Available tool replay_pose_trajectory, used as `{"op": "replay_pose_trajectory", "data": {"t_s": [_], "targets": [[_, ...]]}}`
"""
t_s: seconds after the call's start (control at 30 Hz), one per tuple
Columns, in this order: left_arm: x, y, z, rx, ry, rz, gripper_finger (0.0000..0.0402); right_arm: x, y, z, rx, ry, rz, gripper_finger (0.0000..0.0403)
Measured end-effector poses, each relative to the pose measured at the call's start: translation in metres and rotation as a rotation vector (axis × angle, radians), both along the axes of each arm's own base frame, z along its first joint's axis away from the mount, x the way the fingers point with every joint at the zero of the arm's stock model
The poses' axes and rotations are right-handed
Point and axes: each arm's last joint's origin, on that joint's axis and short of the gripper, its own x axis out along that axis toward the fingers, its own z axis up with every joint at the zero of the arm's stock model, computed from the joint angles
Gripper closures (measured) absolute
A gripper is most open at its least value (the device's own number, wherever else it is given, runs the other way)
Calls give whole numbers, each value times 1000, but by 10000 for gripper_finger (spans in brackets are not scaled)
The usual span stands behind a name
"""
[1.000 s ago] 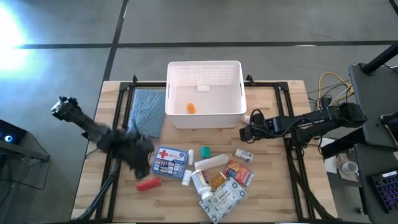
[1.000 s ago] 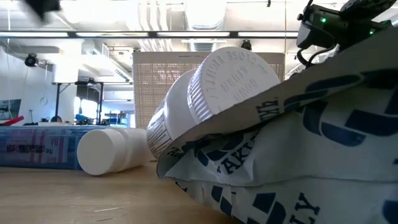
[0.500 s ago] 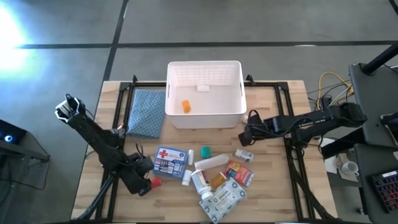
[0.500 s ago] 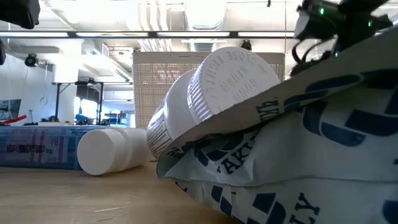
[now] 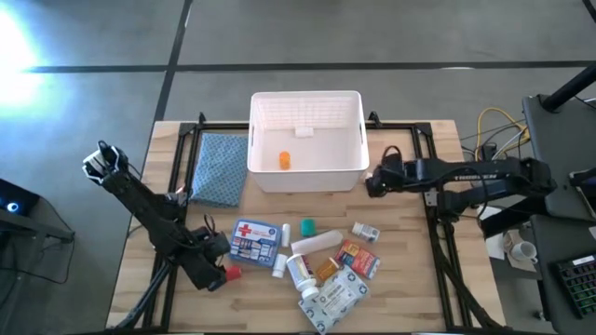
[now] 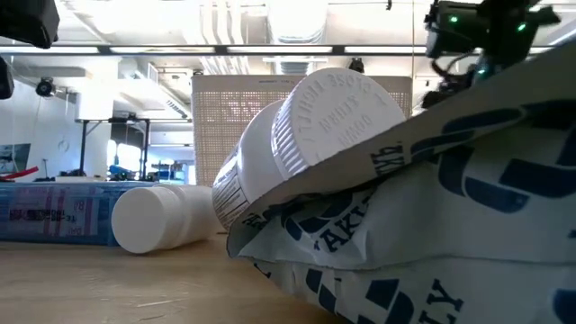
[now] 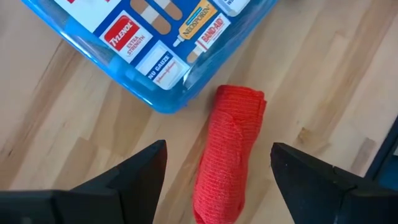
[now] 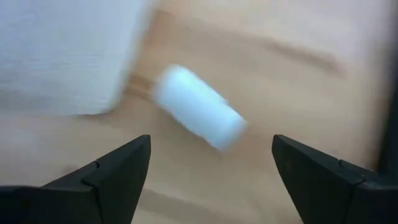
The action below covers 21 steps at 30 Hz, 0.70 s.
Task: Pick & place medical supplies in basket/bin
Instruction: Put the white pill bottle into the white bin
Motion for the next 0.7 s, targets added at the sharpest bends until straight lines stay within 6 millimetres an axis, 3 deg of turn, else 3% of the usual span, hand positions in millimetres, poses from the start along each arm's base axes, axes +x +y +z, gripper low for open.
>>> {"op": "replay_pose_trajectory", "data": {"t_s": [0.1,0.17,0.7], "targets": [[-1,1,-2,6,6,0,135,6,-2,-11,-115,126,290,78],[-1,1,-3,8,8,0,135,7,-3,-20,-161,237,390,78],[0,1,-2,-2,5,16,135,31,-19,-75,-19,350,573,79]]}}
